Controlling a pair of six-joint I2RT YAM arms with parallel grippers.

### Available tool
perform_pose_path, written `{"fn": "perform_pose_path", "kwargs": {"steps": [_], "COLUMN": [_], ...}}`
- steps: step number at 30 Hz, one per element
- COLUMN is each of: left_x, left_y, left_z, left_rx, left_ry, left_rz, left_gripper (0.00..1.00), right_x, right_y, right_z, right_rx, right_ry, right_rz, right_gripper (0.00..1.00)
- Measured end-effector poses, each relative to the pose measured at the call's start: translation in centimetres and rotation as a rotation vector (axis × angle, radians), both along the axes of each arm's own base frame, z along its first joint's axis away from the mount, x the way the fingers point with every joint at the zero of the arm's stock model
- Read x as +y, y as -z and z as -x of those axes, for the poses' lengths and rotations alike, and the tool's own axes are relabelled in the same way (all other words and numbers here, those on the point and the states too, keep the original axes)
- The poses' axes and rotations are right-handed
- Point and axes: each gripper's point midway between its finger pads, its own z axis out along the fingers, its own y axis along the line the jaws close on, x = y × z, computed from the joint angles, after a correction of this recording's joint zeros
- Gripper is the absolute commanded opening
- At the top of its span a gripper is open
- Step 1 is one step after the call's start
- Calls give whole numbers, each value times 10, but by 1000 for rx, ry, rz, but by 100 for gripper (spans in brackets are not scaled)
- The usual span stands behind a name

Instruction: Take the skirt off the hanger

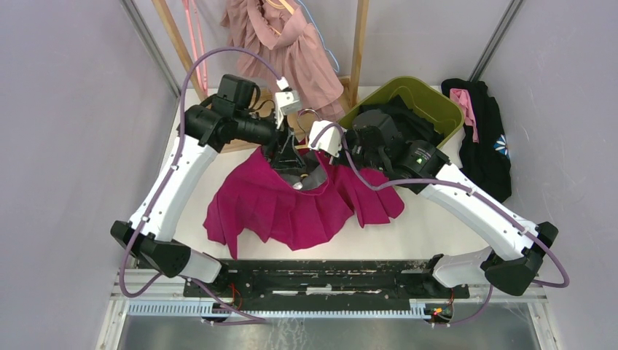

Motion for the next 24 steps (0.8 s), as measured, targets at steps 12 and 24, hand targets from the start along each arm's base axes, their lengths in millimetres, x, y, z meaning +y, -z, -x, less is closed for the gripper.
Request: {"fn": "perform_pose_path", "kwargs": {"steps": [12, 24], "left_x": [-15, 6], "left_y": [33, 5], "left_z": [-6, -18], "left_rx": [41, -242], "left_ry": [27, -203], "left_rz": [-82, -72], "left_gripper": [3, 3], "right_x": [-9, 5], "right_y": [5, -23], "right_z": [-2, -16], "right_rx": [-2, -134], "right_ry": [20, -8], "right_rz": [41, -10], "right_gripper": [1, 1]}}
